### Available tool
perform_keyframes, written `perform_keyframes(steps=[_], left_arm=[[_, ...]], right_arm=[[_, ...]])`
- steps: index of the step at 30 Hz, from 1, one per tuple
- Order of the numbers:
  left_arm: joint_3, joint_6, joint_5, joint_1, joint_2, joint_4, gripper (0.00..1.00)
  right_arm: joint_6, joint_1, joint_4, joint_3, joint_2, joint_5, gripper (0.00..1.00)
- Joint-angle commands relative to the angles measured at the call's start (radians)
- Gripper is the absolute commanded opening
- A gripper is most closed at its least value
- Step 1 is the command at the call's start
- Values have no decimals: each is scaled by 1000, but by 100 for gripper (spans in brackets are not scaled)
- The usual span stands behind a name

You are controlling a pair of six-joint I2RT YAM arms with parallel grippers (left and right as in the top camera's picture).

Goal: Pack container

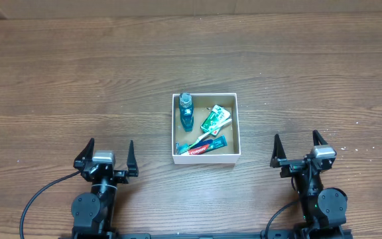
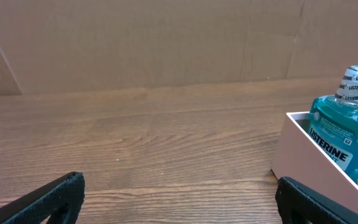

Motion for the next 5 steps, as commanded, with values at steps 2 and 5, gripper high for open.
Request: perform_keyframes(steps=[2,5], left_arm=[[-4,-14,15,10,-11,1,100],[-4,-14,15,10,-11,1,100]], right_arm=[[-7,-5,4,-10,-8,0,100],[-7,-5,4,-10,-8,0,100]])
